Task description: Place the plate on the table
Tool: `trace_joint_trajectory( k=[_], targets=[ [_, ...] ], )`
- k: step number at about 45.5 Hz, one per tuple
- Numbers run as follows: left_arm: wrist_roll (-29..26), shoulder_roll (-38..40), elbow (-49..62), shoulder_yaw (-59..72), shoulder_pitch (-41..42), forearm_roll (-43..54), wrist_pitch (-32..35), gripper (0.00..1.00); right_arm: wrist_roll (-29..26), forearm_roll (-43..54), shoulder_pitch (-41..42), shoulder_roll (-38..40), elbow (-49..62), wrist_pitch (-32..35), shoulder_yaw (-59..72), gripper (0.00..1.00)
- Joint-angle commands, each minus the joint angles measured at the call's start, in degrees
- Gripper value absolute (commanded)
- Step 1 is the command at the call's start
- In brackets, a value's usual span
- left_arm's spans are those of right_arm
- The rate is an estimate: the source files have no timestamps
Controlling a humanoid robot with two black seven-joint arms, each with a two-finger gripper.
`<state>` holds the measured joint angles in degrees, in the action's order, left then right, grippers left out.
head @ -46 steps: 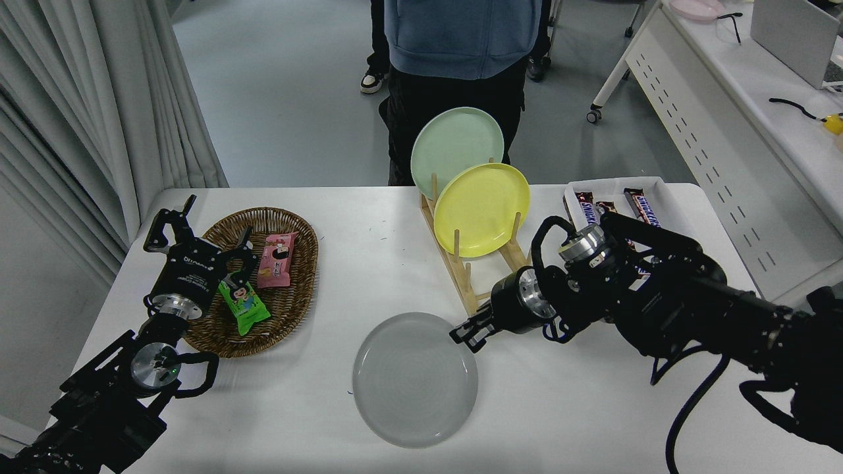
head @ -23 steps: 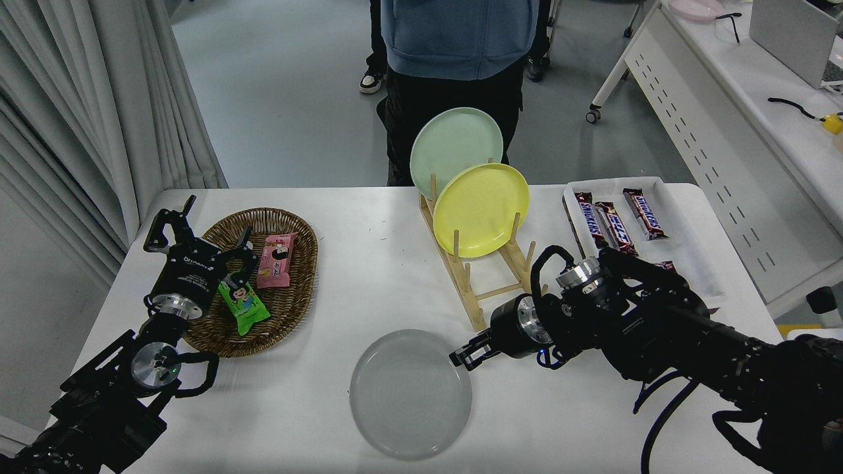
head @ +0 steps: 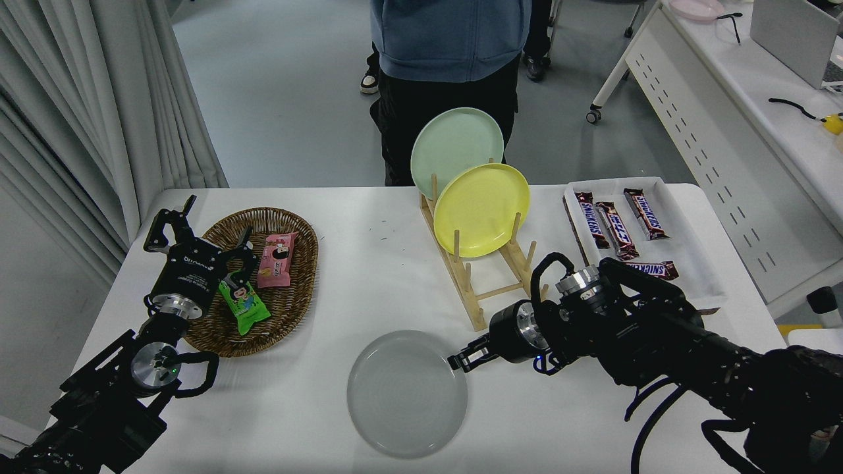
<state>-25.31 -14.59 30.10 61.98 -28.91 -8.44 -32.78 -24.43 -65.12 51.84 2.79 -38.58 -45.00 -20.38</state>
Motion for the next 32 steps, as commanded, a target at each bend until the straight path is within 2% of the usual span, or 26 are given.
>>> trace_joint_trajectory(
  k=[1, 32],
  targets=[
    [0.0, 0.0, 0.0, 0.0, 0.0, 0.0, 0.0, 1.0, 0.0, 0.1, -0.4, -0.2, 0.6, 0.0, -0.3, 0.0],
    [0.0, 0.0, 0.0, 0.0, 0.0, 0.0, 0.0, 1.0, -0.1, 0.6, -0.9, 0.0, 1.1, 0.0, -0.3, 0.0]
  ],
)
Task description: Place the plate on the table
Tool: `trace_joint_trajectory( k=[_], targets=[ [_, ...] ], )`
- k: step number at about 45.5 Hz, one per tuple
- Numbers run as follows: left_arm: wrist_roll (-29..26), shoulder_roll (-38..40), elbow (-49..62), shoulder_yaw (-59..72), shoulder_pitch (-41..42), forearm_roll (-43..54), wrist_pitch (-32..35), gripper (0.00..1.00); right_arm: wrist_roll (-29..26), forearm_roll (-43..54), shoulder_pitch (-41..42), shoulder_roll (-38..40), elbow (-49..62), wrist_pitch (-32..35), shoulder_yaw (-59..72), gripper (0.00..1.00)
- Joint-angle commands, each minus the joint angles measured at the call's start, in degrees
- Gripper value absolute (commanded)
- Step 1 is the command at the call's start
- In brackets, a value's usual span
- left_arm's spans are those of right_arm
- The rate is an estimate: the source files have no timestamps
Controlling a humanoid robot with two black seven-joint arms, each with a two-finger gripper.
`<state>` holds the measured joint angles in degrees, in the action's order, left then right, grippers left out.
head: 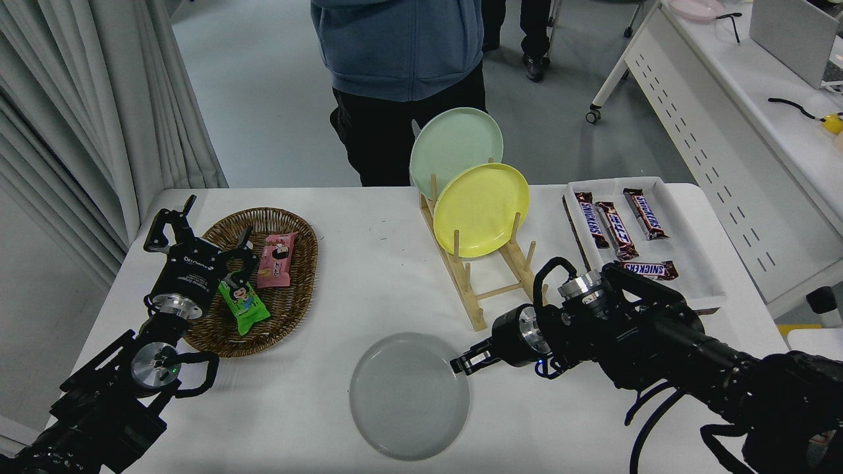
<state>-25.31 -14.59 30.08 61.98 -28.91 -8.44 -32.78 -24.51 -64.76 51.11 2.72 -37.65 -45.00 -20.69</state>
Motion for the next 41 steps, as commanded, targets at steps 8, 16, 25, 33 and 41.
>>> trace_joint_trajectory(
  k=[8, 16, 25, 33, 41],
  targets=[
    [0.0, 0.0, 0.1, 0.0, 0.0, 0.0, 0.0, 1.0, 0.0, 0.4, -0.1, 0.1, 0.2, 0.0, 0.0, 0.0],
    [0.0, 0.0, 0.0, 0.0, 0.0, 0.0, 0.0, 1.0, 0.0, 0.6, -0.1, 0.1, 0.3, 0.0, 0.0, 0.0],
    [0.0, 0.0, 0.1, 0.0, 0.0, 0.0, 0.0, 1.0, 0.1, 0.7, -0.2, 0.1, 0.3, 0.0, 0.0, 0.0],
    [0.0, 0.0, 0.0, 0.0, 0.0, 0.0, 0.0, 1.0, 0.1, 1.4, -0.2, 0.2, 0.4, 0.0, 0.7, 0.28],
    [0.0, -0.1, 0.0, 0.0, 0.0, 0.0, 0.0, 1.0, 0.1, 1.5, -0.1, 0.2, 0.4, 0.0, 0.7, 0.6]
  ],
)
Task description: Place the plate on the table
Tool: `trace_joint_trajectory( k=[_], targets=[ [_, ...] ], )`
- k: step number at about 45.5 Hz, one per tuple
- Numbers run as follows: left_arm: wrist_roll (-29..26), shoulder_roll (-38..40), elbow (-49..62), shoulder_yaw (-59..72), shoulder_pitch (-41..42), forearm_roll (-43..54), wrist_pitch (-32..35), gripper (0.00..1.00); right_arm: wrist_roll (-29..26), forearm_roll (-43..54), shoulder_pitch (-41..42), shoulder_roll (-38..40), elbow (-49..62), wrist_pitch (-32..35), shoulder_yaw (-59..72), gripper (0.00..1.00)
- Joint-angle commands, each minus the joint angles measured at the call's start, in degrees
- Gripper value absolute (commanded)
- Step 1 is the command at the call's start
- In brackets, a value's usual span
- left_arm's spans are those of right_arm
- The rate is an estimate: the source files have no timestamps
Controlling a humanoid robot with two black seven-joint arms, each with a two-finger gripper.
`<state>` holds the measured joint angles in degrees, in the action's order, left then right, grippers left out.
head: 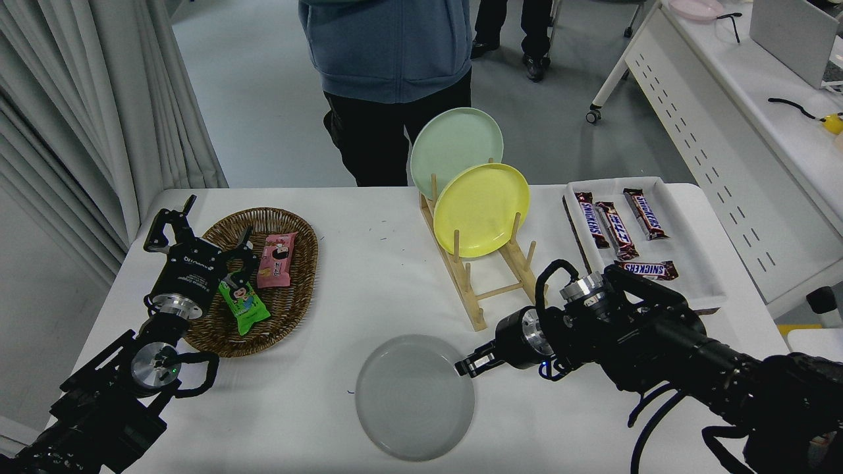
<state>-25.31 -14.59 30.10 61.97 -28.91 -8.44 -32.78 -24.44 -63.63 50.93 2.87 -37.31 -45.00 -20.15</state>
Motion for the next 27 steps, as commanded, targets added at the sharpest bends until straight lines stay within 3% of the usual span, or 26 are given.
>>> trace_joint_trajectory(
  k=[1, 3, 5, 7, 15, 27],
  targets=[
    [0.0, 0.0, 0.0, 0.0, 0.0, 0.0, 0.0, 1.0, 0.0, 0.3, 0.0, 0.1, 0.0, 0.0, 0.2, 0.6],
    [0.0, 0.0, 0.0, 0.0, 0.0, 0.0, 0.0, 1.0, 0.0, 0.3, 0.0, 0.0, -0.3, 0.0, 0.3, 0.61],
    [0.0, 0.0, 0.0, 0.0, 0.0, 0.0, 0.0, 1.0, 0.0, 0.3, 0.1, 0.1, -0.7, 0.0, 0.4, 0.76],
    [0.0, 0.0, 0.0, 0.0, 0.0, 0.0, 0.0, 1.0, 0.0, 0.3, 0.2, 0.0, -0.9, 0.0, 0.5, 0.99],
    [0.0, 0.0, 0.0, 0.0, 0.0, 0.0, 0.0, 1.0, -0.1, 0.2, 1.1, 0.8, -6.3, 0.0, 0.4, 1.0],
    [0.0, 0.0, 0.0, 0.0, 0.0, 0.0, 0.0, 1.0, -0.1, -0.4, 4.4, 8.7, -19.6, 0.0, -0.4, 1.0]
  ],
)
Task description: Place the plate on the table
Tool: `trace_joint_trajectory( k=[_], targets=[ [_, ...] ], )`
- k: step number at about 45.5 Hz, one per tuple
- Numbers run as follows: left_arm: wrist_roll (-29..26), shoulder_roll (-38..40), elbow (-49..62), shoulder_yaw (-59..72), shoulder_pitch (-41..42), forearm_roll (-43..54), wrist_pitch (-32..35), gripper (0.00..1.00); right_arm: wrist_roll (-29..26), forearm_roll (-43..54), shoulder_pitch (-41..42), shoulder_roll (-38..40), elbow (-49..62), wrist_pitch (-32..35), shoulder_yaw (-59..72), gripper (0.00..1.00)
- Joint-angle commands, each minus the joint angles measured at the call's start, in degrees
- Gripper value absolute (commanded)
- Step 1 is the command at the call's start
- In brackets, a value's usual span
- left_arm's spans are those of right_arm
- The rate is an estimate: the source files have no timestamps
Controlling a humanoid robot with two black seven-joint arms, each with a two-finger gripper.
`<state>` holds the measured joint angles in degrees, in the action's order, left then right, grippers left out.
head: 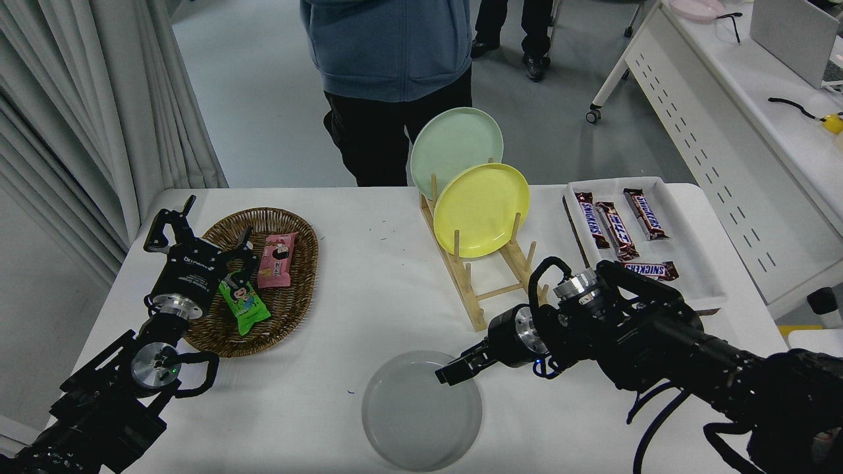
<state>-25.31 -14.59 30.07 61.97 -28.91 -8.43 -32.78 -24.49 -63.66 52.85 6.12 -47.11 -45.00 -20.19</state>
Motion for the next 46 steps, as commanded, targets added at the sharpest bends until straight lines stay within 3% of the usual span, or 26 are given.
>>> trace_joint_trajectory(
  k=[1, 9, 18, 26, 33, 38, 46],
  targets=[
    [0.0, 0.0, 0.0, 0.0, 0.0, 0.0, 0.0, 1.0, 0.0, -0.4, 2.7, 6.3, -10.9, 0.0, -0.5, 1.0],
    [0.0, 0.0, 0.0, 0.0, 0.0, 0.0, 0.0, 1.0, 0.0, -0.3, 5.0, 13.5, -20.0, 0.9, -0.3, 1.0],
    [0.0, 0.0, 0.0, 0.0, 0.0, 0.0, 0.0, 1.0, 0.1, -0.2, 8.0, 19.5, -25.3, 13.0, 0.4, 1.0],
    [0.0, 0.0, 0.0, 0.0, 0.0, 0.0, 0.0, 1.0, 0.6, 0.5, 9.9, 21.7, -25.4, 28.7, 0.6, 1.0],
    [0.0, 0.0, 0.0, 0.0, 0.0, 0.0, 0.0, 1.0, 1.5, 2.3, 12.5, 22.5, -25.0, 34.4, 0.6, 1.0],
    [0.0, 0.0, 0.0, 0.1, 0.0, 0.0, 0.0, 1.0, 7.8, 5.6, 13.6, 22.8, -24.4, 36.1, -0.2, 1.0],
    [0.0, 0.0, 0.0, 0.0, 0.0, 0.0, 0.0, 1.0, 26.3, 7.0, 14.2, 22.8, -20.7, 40.9, -0.6, 1.0]
  ],
)
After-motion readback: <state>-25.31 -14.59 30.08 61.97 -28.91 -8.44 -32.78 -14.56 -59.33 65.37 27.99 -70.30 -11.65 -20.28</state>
